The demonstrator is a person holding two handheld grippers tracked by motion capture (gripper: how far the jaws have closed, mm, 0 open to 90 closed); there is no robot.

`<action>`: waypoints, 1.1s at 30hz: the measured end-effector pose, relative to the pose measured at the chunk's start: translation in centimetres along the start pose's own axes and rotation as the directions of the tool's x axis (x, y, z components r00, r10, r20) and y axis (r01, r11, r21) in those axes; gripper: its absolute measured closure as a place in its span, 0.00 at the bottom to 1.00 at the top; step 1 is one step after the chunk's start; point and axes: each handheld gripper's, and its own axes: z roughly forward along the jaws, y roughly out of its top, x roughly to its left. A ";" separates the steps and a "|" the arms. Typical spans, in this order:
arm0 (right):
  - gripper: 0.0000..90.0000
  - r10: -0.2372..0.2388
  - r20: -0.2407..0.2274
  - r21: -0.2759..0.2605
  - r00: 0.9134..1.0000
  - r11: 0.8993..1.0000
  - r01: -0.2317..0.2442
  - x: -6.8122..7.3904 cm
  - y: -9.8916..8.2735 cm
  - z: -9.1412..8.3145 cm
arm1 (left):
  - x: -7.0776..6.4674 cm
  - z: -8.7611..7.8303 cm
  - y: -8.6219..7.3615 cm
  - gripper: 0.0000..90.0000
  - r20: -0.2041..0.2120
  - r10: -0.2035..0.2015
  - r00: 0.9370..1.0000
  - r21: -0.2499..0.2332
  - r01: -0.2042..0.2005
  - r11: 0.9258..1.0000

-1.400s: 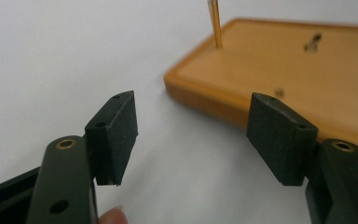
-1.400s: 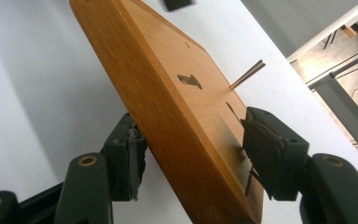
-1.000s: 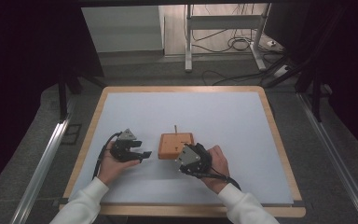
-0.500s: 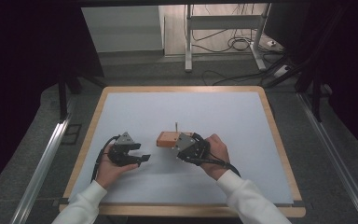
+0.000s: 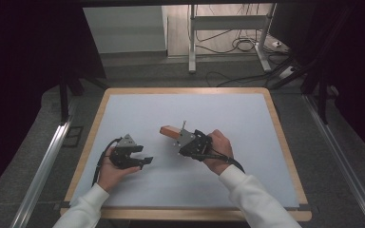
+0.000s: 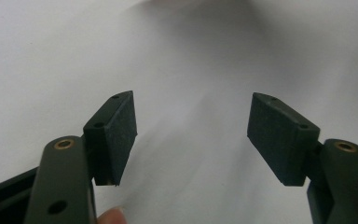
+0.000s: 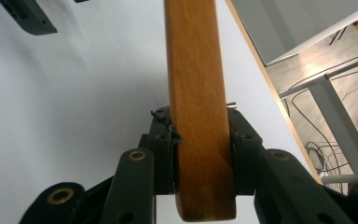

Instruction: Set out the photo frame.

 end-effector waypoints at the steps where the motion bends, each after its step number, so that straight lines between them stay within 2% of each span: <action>1: 0.77 0.000 0.000 0.000 1.000 1.000 0.000 0.0 0.0 0.0 | 0.0 0.1 0.0 0.36 0.001 -0.002 1.000 0.000 0.002 1.000; 5: 0.77 0.003 -0.013 -0.007 1.000 1.000 -0.003 -0.5 0.1 -0.1 | 0.0 0.3 -0.1 0.36 0.001 0.001 1.000 0.007 -0.001 1.000; 9: 0.78 -0.017 -0.059 -0.009 0.998 1.000 0.017 -0.8 0.8 -0.7 | 0.0 0.2 -0.1 0.36 0.002 0.000 1.000 0.004 0.000 1.000; 14: 0.77 -0.016 -0.103 -0.033 0.995 0.999 0.013 -0.7 1.2 -1.6 | -0.1 0.2 -0.1 0.36 -0.004 0.002 1.000 0.002 -0.002 1.000; 16: 0.77 -0.013 -0.141 -0.051 0.990 0.999 0.005 -0.7 1.2 -2.5 | 0.0 0.3 -0.1 0.36 -0.005 0.001 1.000 0.003 -0.001 1.000; 21: 0.77 -0.016 -0.178 -0.072 0.984 0.997 0.003 -0.5 1.2 -3.9 | 0.0 0.4 -0.1 0.36 -0.002 0.008 1.000 0.008 -0.008 1.000; 23: 0.77 0.002 -0.216 -0.083 0.976 0.996 -0.021 -0.5 0.8 -4.5 | -0.1 0.5 -0.1 0.36 -0.001 0.014 1.000 0.009 -0.014 1.000; 24: 0.77 0.002 -0.216 -0.083 0.976 0.996 -0.021 -0.5 0.8 -4.5 | -0.1 0.5 -0.1 0.36 -0.001 0.017 1.000 0.012 -0.017 1.000; 25: 0.77 0.010 -0.239 -0.089 0.971 0.995 -0.032 -0.5 0.4 -4.5 | -0.1 0.6 -0.1 0.36 -0.001 0.017 1.000 0.014 -0.017 1.000; 28: 0.77 0.017 -0.241 -0.093 0.970 0.995 -0.040 -0.7 0.1 -4.5 | -0.1 0.6 -0.1 0.36 -0.002 0.016 1.000 0.013 -0.016 1.000; 29: 0.76 0.040 -0.238 -0.092 0.970 0.994 -0.063 -1.1 -0.1 -4.3 | -0.1 0.6 -0.1 0.36 -0.002 0.017 1.000 0.015 -0.017 1.000; 30: 0.76 0.040 -0.238 -0.092 0.970 0.994 -0.063 -1.1 -0.1 -4.3 | -0.1 0.6 -0.1 0.36 -0.003 0.017 1.000 0.016 -0.017 1.000; 33: 0.75 0.078 -0.220 -0.089 0.972 0.991 -0.100 -2.1 -0.6 -3.9 | -0.1 0.6 -0.1 0.35 -0.002 0.014 1.000 0.019 -0.014 1.000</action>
